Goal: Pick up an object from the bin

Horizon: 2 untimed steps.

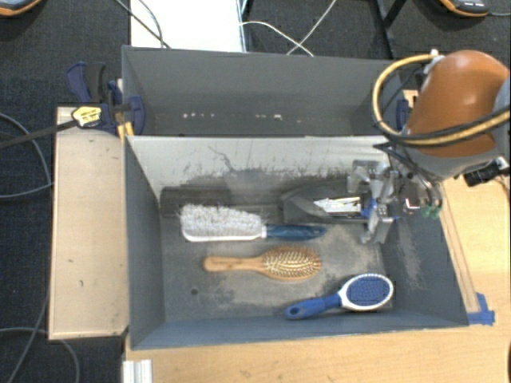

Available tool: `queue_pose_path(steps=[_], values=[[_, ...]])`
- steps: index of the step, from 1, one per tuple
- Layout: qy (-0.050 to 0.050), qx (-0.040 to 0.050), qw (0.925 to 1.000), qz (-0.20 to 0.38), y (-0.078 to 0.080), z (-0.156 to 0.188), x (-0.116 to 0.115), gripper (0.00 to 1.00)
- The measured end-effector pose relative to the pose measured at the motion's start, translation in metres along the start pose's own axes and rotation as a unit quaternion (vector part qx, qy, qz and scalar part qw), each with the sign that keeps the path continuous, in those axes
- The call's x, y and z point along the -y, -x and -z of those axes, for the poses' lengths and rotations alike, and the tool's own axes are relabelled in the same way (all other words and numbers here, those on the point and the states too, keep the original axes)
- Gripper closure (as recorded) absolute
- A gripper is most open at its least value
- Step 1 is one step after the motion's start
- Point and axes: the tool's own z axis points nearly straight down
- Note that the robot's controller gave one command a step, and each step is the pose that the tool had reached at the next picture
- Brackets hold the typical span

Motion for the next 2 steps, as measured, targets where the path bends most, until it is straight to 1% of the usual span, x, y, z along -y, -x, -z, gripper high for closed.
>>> queue_pose_path(steps=[1,2], values=[[0.000,0.0000,1.0000,0.001,0.000,0.000,0.000,0.00],[0.001,-0.0029,0.9998,-0.019,-0.012,-0.080,-0.014,0.00]])
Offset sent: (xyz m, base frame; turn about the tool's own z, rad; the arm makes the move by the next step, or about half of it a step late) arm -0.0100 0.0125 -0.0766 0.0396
